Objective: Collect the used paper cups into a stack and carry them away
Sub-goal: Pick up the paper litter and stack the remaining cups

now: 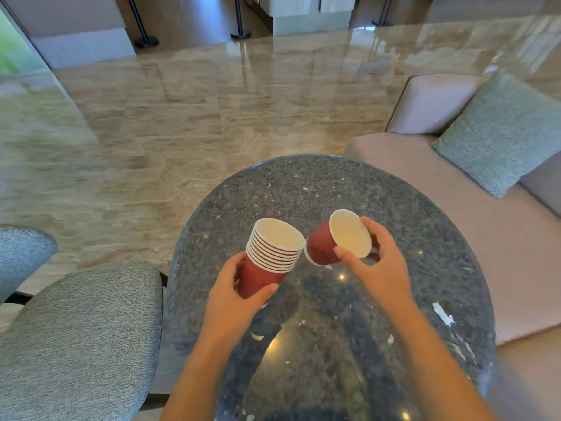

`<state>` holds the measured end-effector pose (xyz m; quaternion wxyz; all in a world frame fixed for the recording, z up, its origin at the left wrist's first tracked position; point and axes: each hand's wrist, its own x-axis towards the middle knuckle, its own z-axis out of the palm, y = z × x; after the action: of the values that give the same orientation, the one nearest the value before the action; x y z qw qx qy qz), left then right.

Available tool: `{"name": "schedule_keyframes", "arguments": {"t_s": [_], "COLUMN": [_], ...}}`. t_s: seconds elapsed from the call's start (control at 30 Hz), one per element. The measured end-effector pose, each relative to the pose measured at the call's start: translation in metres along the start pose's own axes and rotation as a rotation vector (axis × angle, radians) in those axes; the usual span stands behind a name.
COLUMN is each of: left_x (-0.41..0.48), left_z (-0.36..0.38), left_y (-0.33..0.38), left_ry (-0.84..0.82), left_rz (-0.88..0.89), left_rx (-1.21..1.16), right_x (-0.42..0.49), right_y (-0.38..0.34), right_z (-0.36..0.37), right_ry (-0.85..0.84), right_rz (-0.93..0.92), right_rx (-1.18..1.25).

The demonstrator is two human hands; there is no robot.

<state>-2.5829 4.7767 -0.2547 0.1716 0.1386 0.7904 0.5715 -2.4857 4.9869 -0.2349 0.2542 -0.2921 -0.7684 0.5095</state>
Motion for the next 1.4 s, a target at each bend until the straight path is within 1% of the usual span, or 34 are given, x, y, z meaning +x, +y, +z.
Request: {"name": "schedule_keyframes", "arguments": {"t_s": [0.17,0.37,0.47,0.73,1.2,1.4], "left_x": [-0.001,0.004,0.005,0.008,0.007,0.004], "left_z": [0.020,0.042,0.053,0.066,0.065,0.067], "left_y": [0.010,0.015,0.017,0.017,0.020,0.023], "left_ry": [-0.062,-0.139,-0.158,-0.189,-0.192,-0.191], "left_rz": [0.051,0.118,0.160,0.195,0.230,0.240], "left_rx": [0.059,0.172,0.243,0.296,0.330,0.296], "right_x": [0.003,0.002,0.003,0.003,0.002,0.000], "right_y": [-0.006,-0.011,-0.012,-0.011,-0.006,-0.002], "right_z": [-0.029,-0.058,-0.067,-0.074,-0.062,-0.059], "right_ry": [0.079,0.172,0.175,0.062,-0.134,-0.241], "right_rz": [-0.012,0.029,0.035,0.032,0.063,0.100], "right_rx": [0.035,0.070,0.106,0.167,0.109,0.080]}}
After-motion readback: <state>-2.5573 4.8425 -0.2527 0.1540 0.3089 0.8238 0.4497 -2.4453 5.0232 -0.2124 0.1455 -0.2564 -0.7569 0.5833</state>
